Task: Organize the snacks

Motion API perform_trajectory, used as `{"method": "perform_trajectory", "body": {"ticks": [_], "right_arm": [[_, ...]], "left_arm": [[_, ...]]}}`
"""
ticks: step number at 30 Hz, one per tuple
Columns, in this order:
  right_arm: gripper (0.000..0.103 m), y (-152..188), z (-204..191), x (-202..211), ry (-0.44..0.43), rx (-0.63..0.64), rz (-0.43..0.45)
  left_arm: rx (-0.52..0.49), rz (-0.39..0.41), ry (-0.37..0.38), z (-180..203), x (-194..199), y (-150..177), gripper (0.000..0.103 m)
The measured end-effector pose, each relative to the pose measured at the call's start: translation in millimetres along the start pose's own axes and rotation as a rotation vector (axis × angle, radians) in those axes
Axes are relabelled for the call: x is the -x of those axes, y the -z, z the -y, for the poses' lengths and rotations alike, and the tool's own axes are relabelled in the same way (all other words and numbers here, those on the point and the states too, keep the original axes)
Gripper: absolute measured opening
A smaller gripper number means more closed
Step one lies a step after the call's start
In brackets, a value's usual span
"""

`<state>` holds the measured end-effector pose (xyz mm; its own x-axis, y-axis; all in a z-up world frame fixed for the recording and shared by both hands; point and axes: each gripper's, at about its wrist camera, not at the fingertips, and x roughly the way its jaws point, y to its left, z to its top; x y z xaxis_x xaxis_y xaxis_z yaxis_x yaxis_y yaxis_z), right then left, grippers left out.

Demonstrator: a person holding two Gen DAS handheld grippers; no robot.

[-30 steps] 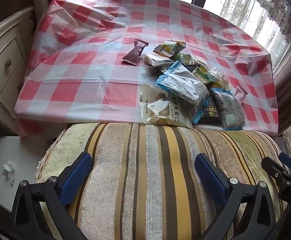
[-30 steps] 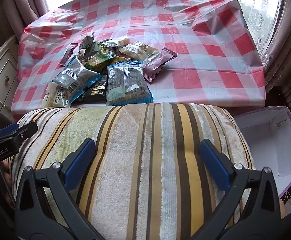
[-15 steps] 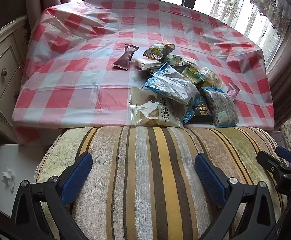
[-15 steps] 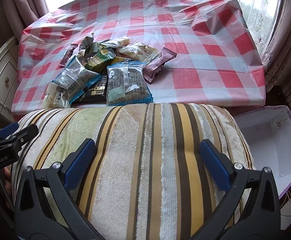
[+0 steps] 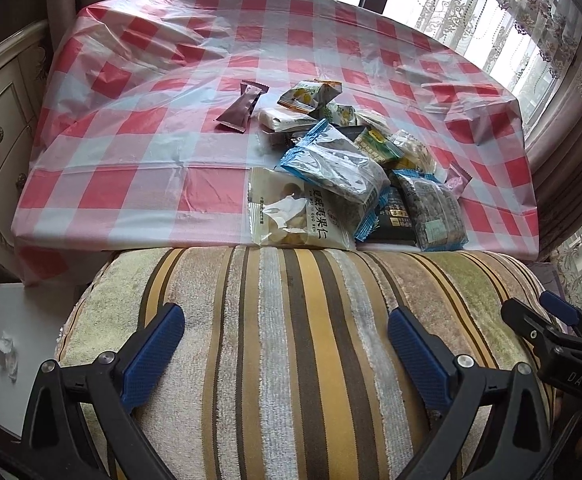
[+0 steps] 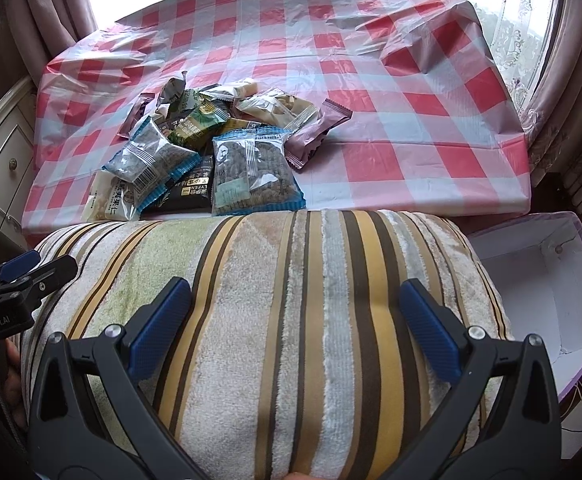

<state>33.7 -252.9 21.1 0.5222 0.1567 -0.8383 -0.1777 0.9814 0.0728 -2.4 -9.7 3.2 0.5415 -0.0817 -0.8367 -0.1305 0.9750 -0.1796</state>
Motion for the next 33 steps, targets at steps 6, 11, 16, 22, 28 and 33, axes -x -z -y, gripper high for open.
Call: {"method": "perform_trajectory", "body": {"ticks": [6,11,16,22,28,33], "right_arm": [[0.103,-2.5,4.8,-1.9,-0.025,-0.014,-0.007],[0.103,-4.2,5.3,-3.2,-0.032,-0.013,-0.013],[0.103,-5.2,2.9,-4.9,-0.02,-0.001,-0.017],[0.103,-5.2,2.6,-5.0,-0.017,0.002,-0.018],[0.103,-5.1,2.8,-5.0,-0.016,0.002,-0.018],[0.103,-5.2,2.7,-5.1,-0.016,0.002,-0.018]], "left_arm": [[0.006,0.013,0.002,0.2,1.0,-0.2,0.102],[-0.007,0.011,-0.003,0.9,-0.9,-0.3,0.103],[-0.01,0.01,-0.01,1.8,-1.9,-0.5,0.103],[-0.011,0.01,-0.011,1.9,-2.1,-0.6,0.103],[-0.011,0.01,-0.01,1.8,-2.0,-0.5,0.103],[-0.011,0.01,-0.01,1.9,-2.2,-0.6,0.103]]}}
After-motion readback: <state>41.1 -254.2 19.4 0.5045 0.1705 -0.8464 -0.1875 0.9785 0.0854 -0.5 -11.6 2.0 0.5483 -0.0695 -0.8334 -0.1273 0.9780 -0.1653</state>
